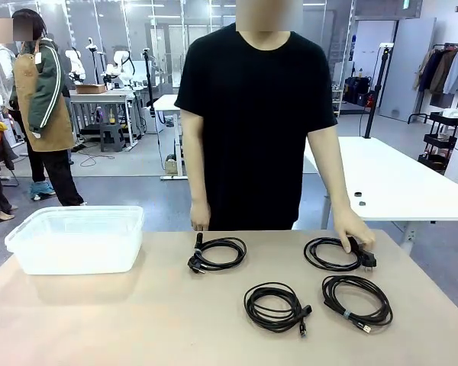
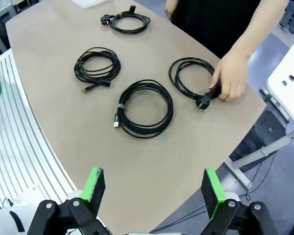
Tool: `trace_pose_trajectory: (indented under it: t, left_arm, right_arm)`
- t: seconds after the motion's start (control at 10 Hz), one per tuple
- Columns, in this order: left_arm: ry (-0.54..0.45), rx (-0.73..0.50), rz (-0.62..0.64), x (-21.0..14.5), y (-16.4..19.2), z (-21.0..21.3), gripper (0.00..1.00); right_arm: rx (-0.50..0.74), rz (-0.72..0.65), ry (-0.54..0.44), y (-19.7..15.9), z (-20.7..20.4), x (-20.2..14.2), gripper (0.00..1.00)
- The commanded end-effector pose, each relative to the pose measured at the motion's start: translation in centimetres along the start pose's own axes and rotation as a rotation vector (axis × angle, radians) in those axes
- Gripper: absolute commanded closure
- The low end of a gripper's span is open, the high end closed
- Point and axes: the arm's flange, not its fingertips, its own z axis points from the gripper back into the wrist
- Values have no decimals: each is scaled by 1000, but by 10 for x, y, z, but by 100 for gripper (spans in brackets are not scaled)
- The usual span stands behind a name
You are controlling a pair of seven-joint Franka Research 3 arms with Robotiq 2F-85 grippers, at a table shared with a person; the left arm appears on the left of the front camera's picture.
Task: Organize and store the cables.
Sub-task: Place the Power Cable into the Organizing box.
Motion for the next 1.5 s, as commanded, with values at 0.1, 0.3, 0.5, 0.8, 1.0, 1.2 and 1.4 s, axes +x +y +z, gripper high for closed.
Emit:
trace_pose_trajectory:
  t: [0.1,0.3,0.5,0.8,1.0,1.2,1.4]
  left_arm:
    - [-9,-8,-16,0,0,1,0]
    - [-9,-8,-16,0,0,1,0]
    - [-9,-8,-16,0,0,1,0]
    - [-9,-8,-16,0,0,1,0]
    - [-9,-8,-16,0,0,1,0]
    - [-9,-8,-16,0,0,1,0]
    - [-9,-8,-16,0,0,1,0]
  right_arm:
    - [3,20,-5,0,2,-1,0]
    - [3,20,-5,0,2,-1,0]
    - [3,20,-5,0,2,-1,0]
    - [3,20,-5,0,2,-1,0]
    - [3,20,-5,0,2,-1,0]
    - [3,20,-5,0,2,-1,0]
    - [3,20,-5,0,2,-1,0]
